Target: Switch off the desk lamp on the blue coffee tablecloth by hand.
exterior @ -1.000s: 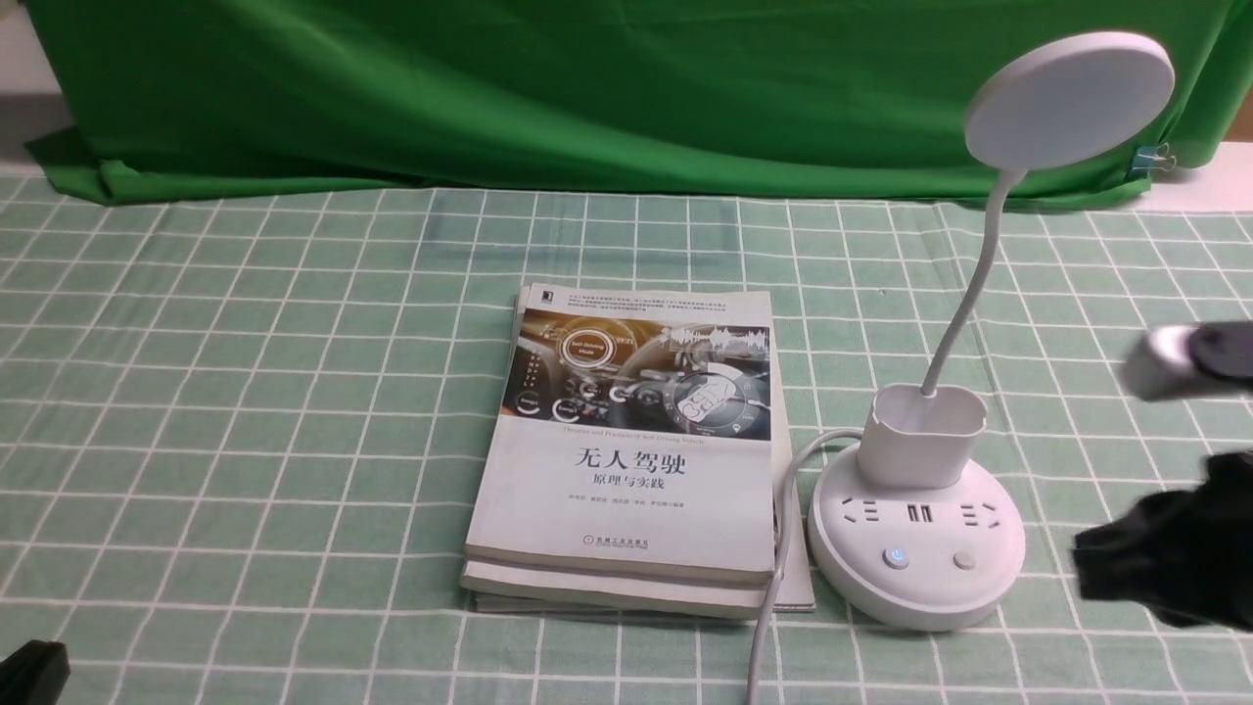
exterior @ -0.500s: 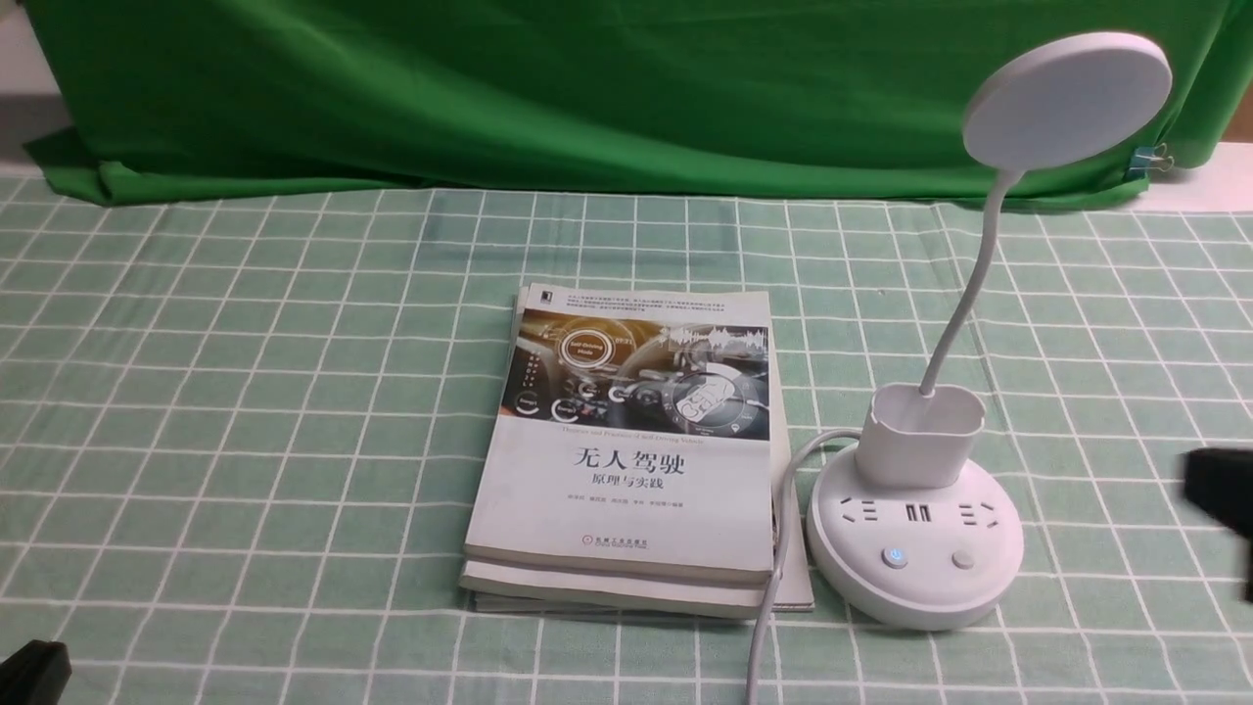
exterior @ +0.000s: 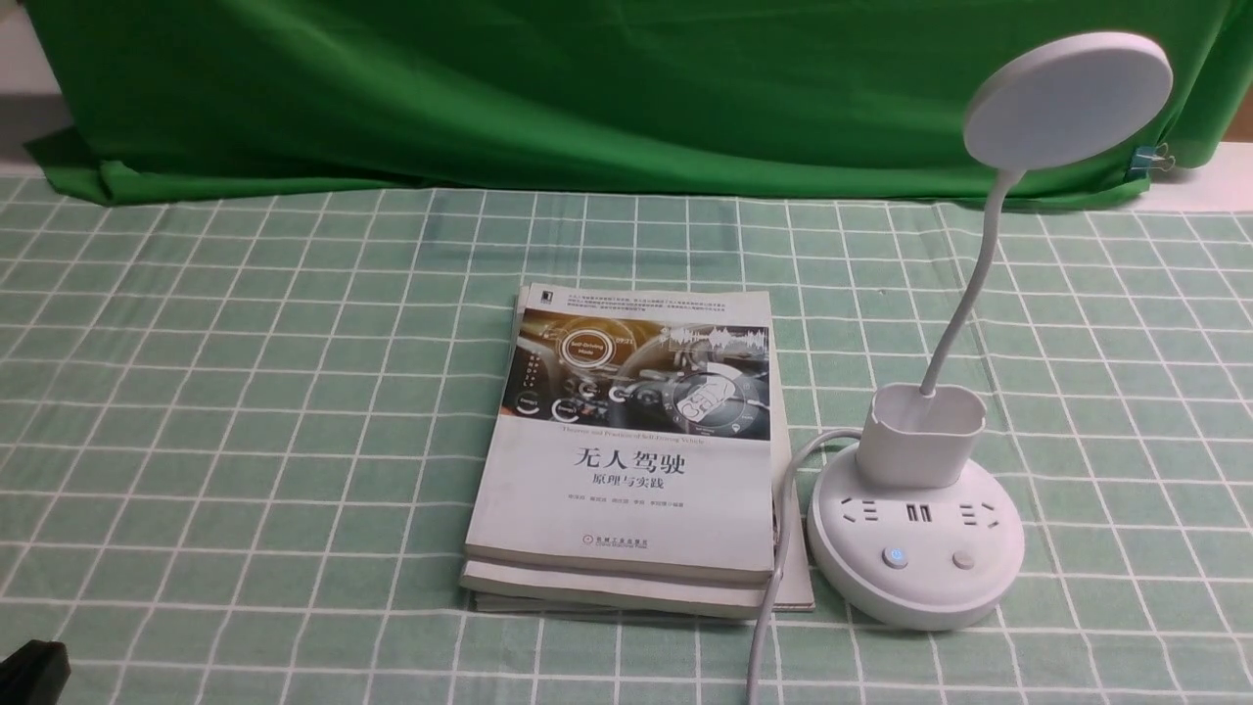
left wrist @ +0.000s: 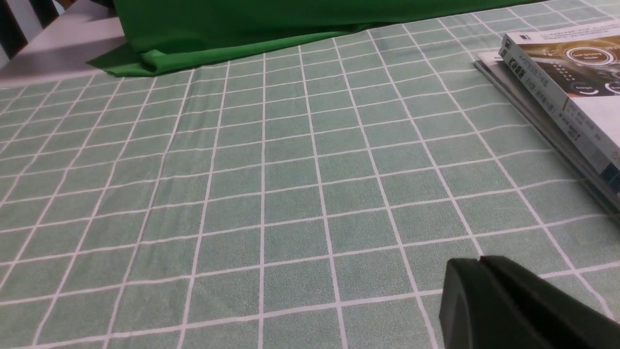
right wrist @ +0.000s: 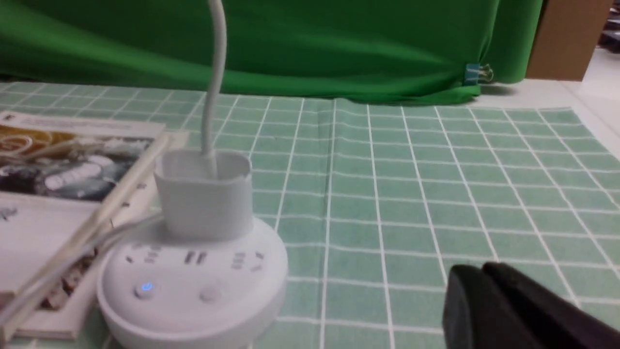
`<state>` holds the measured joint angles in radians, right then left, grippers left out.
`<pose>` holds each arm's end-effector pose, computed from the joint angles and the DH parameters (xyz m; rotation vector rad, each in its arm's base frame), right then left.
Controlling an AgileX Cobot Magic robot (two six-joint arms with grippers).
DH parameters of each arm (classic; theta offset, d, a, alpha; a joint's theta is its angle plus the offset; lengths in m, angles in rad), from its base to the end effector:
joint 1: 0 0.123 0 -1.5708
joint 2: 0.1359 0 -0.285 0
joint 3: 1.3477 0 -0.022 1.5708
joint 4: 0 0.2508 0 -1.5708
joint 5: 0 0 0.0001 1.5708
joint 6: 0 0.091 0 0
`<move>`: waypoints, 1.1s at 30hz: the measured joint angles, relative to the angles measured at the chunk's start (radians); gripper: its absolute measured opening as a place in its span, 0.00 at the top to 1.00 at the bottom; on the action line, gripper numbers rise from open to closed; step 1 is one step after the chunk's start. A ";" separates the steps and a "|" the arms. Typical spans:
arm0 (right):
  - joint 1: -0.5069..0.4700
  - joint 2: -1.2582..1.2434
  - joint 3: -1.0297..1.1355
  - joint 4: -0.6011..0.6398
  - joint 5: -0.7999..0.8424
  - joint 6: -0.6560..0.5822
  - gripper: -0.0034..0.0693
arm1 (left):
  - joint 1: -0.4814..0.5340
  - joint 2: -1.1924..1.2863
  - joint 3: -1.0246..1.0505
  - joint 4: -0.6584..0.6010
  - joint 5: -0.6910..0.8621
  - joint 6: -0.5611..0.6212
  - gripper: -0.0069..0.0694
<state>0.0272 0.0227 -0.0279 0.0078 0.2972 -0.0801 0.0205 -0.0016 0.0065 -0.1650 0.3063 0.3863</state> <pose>0.0553 0.0017 0.1945 -0.0903 1.7734 -0.0308 0.0545 -0.0034 0.1838 0.2218 1.7788 0.1344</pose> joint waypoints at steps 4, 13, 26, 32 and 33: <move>0.000 -0.021 0.034 0.000 -0.008 0.028 0.92 | 0.000 0.000 0.000 0.000 0.000 0.000 0.91; 0.000 -0.021 0.034 0.000 -0.032 0.080 0.91 | 0.000 0.000 0.000 0.000 0.000 0.000 0.91; 0.000 -0.021 0.034 -0.001 -0.032 0.089 0.87 | 0.000 0.000 0.000 0.000 0.000 0.000 0.91; 0.000 -0.021 0.034 -0.001 -0.032 0.089 0.85 | 0.000 0.000 0.000 0.000 0.000 0.000 0.91; 0.000 -0.021 0.034 -0.001 -0.032 0.089 0.85 | 0.000 0.000 0.000 0.000 0.000 0.000 0.91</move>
<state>0.0272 0.0019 0.0064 0.0071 0.2651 0.0090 0.0205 -0.0016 0.0065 -0.1650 0.3063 0.3863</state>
